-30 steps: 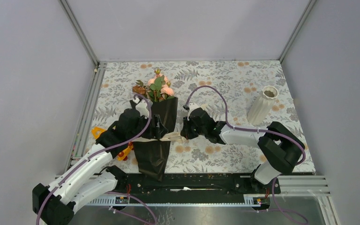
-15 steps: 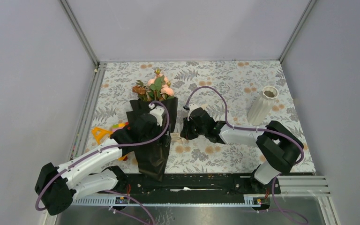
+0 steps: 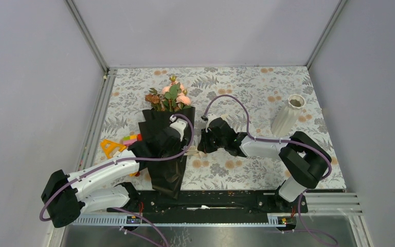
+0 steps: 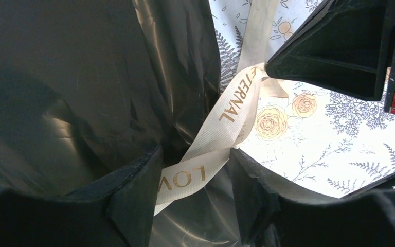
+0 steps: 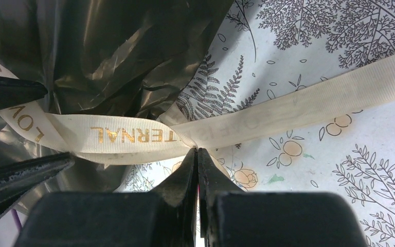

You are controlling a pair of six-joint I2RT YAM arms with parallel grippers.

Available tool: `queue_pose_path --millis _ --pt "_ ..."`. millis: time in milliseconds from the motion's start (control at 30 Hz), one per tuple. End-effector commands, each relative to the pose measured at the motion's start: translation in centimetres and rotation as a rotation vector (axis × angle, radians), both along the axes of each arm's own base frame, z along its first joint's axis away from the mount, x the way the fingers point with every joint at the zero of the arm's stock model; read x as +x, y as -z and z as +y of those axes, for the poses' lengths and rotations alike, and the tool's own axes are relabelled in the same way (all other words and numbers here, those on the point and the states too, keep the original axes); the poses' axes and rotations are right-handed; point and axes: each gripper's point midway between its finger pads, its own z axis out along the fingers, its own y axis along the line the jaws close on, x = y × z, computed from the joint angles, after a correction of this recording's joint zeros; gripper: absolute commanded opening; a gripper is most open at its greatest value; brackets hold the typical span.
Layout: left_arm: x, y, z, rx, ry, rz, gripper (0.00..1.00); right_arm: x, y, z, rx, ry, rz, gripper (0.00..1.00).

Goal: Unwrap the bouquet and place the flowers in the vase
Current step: Untie the ribbon from the wrapping paper.

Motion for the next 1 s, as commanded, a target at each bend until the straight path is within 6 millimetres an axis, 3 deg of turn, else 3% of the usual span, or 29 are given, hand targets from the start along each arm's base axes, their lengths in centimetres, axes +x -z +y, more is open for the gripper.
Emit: queue_pose_path --millis 0,133,400,667,967 --pt "1.2 -2.0 0.0 -0.003 -0.036 -0.068 0.52 1.1 -1.2 0.7 0.038 0.013 -0.024 0.0" --pt "1.1 -2.0 0.3 0.005 -0.04 -0.062 0.42 1.2 -1.1 0.6 0.035 0.019 -0.022 0.0" --pt "1.0 -2.5 0.7 -0.01 -0.064 -0.076 0.33 1.3 -1.0 0.6 0.036 0.022 -0.018 0.0" --pt "1.0 -3.0 1.3 -0.003 -0.087 -0.087 0.17 1.4 -0.9 0.3 0.03 0.036 -0.021 0.0" --pt "1.4 -4.5 2.4 -0.031 -0.158 -0.14 0.02 1.9 -0.6 -0.4 0.005 0.081 -0.025 0.0"
